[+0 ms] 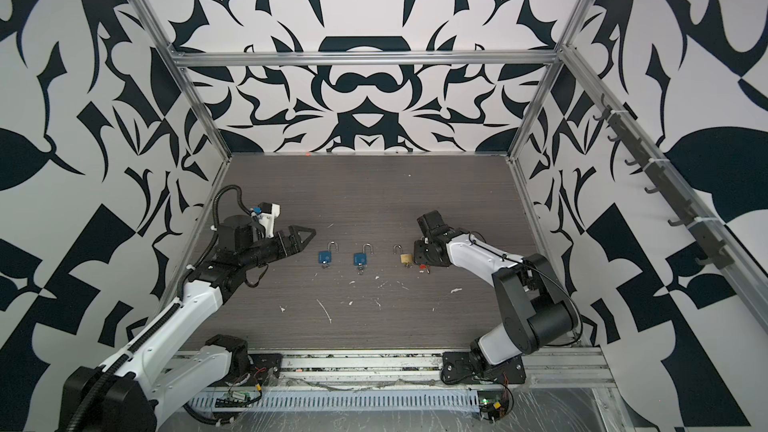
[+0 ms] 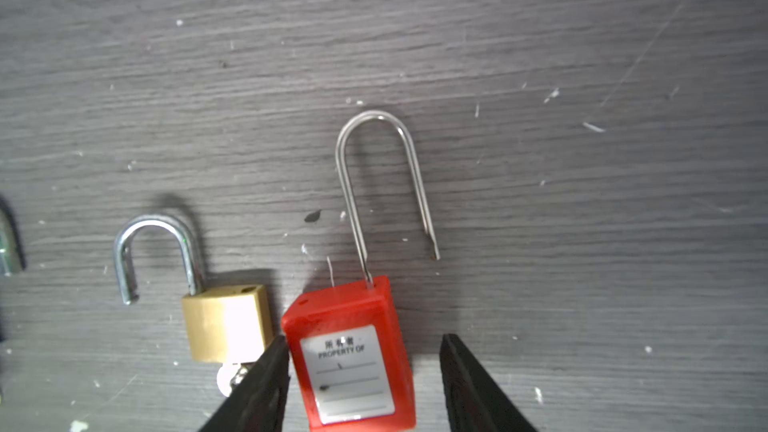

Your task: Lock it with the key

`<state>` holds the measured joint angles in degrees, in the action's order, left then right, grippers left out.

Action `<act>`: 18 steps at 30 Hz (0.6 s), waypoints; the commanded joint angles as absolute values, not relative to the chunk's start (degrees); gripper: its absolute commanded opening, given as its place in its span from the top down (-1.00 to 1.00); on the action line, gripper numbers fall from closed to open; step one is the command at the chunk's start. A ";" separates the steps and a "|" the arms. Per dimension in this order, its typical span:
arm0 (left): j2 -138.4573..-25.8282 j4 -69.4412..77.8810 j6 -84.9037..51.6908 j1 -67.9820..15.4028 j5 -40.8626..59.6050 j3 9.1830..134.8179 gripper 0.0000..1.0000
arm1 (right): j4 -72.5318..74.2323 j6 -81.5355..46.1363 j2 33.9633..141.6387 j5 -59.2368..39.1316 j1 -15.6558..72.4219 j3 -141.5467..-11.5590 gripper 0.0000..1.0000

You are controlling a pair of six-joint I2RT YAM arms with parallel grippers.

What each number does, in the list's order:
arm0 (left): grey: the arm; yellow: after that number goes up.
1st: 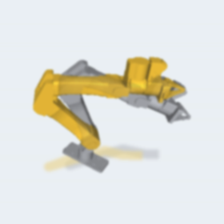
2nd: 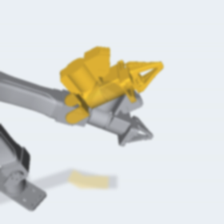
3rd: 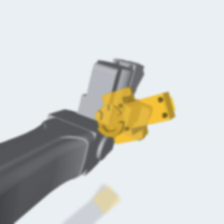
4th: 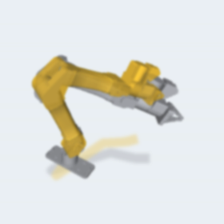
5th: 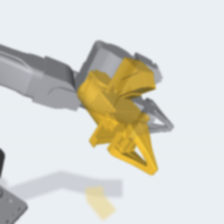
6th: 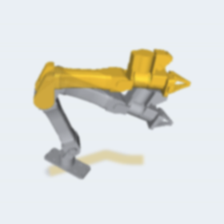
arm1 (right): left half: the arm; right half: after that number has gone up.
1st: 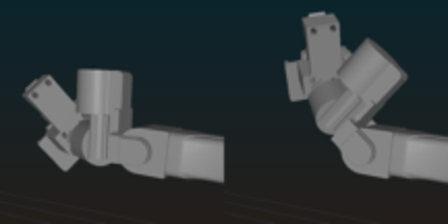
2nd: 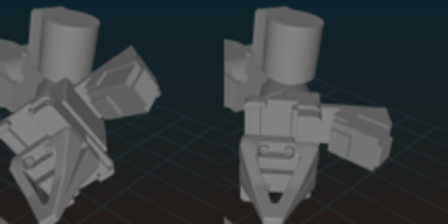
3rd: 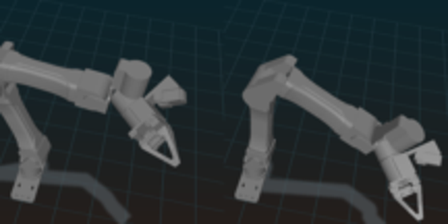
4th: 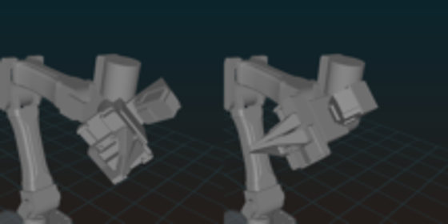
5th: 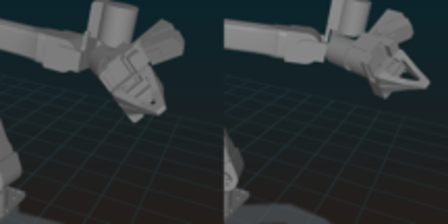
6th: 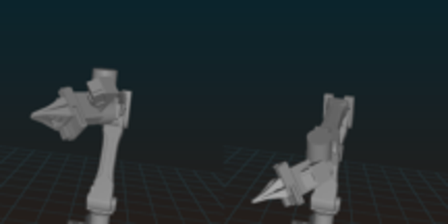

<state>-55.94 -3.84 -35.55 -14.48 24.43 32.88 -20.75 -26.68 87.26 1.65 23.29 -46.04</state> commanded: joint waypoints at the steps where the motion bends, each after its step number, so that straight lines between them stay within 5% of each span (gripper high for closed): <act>1: -56.34 -4.76 -34.90 -14.98 24.39 33.65 -0.96 | -22.83 -26.33 88.02 4.39 24.82 -48.50 -0.15; 18: -57.96 -5.26 -34.54 -17.84 22.59 33.92 -0.94 | -27.60 -26.65 92.34 13.08 29.53 -50.82 -0.01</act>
<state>-57.58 -4.32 -34.94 -17.45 23.20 32.88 -26.09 -26.44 92.73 10.59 29.36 -49.84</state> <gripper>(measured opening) 0.972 0.505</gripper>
